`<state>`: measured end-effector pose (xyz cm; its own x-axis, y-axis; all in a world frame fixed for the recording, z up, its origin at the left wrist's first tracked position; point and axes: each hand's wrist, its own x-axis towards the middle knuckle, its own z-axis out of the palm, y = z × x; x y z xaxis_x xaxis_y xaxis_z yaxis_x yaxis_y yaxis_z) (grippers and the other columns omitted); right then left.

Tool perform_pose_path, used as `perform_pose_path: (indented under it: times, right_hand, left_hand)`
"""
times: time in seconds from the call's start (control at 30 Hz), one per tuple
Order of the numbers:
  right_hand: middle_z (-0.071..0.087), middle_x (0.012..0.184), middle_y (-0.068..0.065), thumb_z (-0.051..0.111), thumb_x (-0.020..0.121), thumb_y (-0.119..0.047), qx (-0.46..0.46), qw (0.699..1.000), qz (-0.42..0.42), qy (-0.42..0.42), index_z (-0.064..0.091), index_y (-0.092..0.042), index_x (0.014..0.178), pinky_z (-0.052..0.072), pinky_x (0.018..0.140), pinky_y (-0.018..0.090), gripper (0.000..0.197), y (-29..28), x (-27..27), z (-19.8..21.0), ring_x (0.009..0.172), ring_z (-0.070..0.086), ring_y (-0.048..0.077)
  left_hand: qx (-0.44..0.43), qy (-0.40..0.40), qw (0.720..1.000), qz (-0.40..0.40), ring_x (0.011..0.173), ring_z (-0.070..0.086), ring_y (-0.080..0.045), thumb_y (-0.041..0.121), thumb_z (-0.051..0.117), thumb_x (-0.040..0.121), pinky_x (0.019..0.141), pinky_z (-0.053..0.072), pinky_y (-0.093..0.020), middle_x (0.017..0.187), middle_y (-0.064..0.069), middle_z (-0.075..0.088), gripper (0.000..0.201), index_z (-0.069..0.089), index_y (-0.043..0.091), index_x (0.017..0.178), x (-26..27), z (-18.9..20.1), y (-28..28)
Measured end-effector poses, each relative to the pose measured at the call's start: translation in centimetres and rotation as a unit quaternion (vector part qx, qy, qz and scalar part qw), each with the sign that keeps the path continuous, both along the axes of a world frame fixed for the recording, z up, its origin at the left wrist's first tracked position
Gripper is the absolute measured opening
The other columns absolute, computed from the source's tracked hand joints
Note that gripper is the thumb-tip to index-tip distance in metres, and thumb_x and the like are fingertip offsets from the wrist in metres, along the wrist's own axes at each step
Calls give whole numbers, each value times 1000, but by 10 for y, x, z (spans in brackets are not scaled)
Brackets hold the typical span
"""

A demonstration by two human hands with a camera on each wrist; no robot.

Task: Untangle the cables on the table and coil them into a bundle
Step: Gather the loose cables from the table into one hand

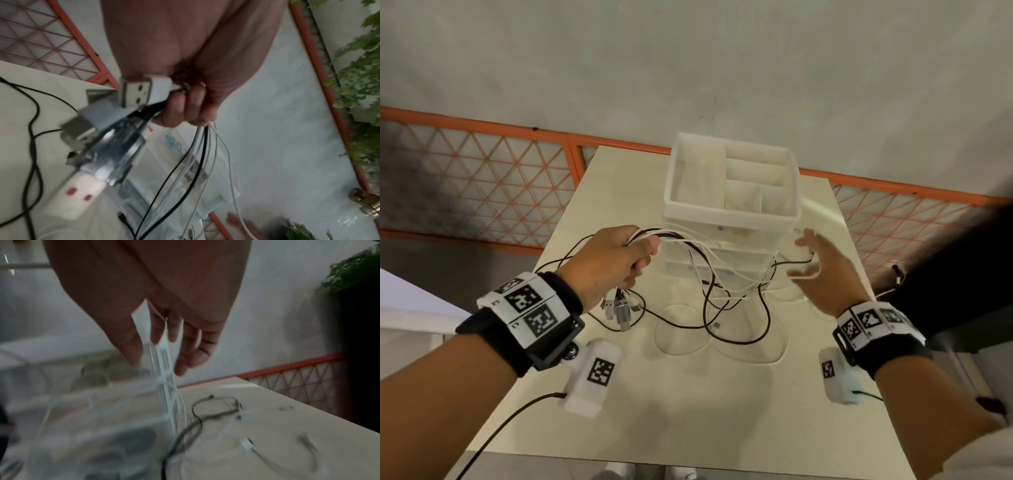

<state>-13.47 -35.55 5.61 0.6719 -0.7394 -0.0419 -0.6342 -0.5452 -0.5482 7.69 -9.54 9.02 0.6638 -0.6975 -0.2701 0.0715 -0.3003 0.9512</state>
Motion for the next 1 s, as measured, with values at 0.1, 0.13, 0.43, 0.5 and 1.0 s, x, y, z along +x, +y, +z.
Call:
perform_pose_path:
  times: [0.1, 0.13, 0.43, 0.5, 1.0]
  right_hand:
    - [50, 141, 3, 72, 81, -17, 44, 972, 38, 226, 22, -32, 154, 45, 106, 42, 90, 15, -16, -33, 130, 51, 28]
    - [57, 127, 2, 71, 80, -18, 51, 971, 24, 231, 26, -33, 150, 48, 102, 43, 84, 23, -18, -40, 122, 56, 28]
    - [64, 89, -8, 58, 87, -35, 115, 951, 198, 205, 62, -46, 121, 53, 90, 30, 37, 122, 19, -98, 94, 65, 19]
    - [64, 107, 1, 53, 91, -28, 99, 949, 196, 226, 54, -46, 130, 51, 94, 33, 44, 132, 29, -109, 105, 63, 25]
    - [73, 82, 0, 50, 87, -1, 103, 986, 128, 37, 65, -21, 100, 51, 64, 23, 29, 120, 28, -65, 68, 65, 12]
  left_hand:
    - [55, -8, 998, 28, 38, 30, -8, 27, 63, 95, 38, 28, -20, 48, 7, 39, 25, 59, 8, 80, 3, -6, 3]
    - [73, -11, 997, 33, 38, 30, -9, 28, 63, 94, 38, 29, -20, 50, 5, 38, 25, 59, 8, 80, 3, -8, 4]
    - [77, 57, 995, 24, 41, 27, -9, 20, 64, 94, 38, 24, -21, 53, 4, 36, 19, 53, 9, 83, -7, -20, 2]
    - [70, 56, 996, 8, 40, 28, -8, 18, 64, 94, 39, 24, -22, 48, 8, 37, 26, 47, 13, 75, -10, -19, 1]
    - [56, 104, 992, 34, 46, 43, -11, 19, 59, 97, 41, 35, -23, 58, 1, 51, 14, 59, 6, 98, -8, -26, 8]
